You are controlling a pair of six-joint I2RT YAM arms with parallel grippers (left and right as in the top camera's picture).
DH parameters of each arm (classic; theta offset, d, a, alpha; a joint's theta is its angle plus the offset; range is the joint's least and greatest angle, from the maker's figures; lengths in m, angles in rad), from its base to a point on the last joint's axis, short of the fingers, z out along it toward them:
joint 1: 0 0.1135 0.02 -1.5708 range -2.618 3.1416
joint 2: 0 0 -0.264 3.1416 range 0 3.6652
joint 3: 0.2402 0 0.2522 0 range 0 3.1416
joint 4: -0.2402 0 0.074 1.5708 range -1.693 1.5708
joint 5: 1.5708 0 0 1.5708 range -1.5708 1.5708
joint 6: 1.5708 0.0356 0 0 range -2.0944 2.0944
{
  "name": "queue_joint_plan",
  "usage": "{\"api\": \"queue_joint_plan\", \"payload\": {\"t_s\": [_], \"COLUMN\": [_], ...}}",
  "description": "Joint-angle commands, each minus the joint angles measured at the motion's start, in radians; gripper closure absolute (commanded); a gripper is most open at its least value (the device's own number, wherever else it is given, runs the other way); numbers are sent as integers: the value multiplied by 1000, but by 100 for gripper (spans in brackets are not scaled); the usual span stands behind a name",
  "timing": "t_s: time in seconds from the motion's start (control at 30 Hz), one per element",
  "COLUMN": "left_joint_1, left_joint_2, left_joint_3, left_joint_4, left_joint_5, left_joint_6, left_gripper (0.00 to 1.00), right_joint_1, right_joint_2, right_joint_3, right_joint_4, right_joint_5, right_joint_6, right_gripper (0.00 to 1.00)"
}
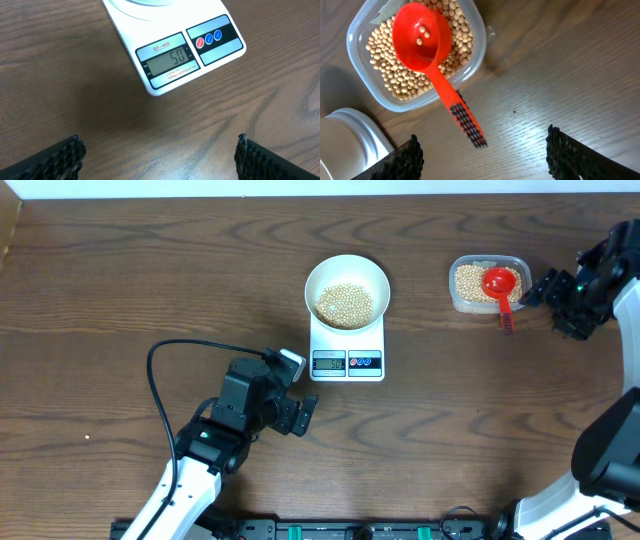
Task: Scoop item into bowl and weigh 50g on scale
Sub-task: 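Lower the red scoop into the tub and leave it resting there, then open the right gripper and pull it back from the tub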
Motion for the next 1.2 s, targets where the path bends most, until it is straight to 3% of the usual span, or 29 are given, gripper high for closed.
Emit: {"api": "queue_joint_plan", "payload": {"t_s": [0.0,0.2,0.3,0.37,0.43,0.77,1.17], "left_joint_1": [6,6,6,6,6,6,6], "left_joint_2": [0,0,0,0,0,0,0], "left_joint_3": [24,24,24,24,24,24,24], "left_joint_4": [-1,-1,-1,-1,-1,-1,-1], "left_joint_5": [-9,-9,-9,-9,-9,-9,-9], "left_joint_6": [14,14,14,14,14,14,14], "left_gripper": [2,2,2,2,2,2,2], "right_joint_1": [-3,1,3,2,2,2,6], "right_joint_2": [-50,-196,-301,-370,-441,-684,-728], "right_joint_3": [-1,-1,-1,-1,-1,-1,-10], "right_joint_4": [-7,-12,-38,-60,-90,-257,-345], "right_joint_5": [21,-119,-123,-122,-122,-116,-101], "right_joint_6": [-68,-301,-351,-353,-354,-355,-358], "right_gripper": [23,23,22,20,1,1,1]}}
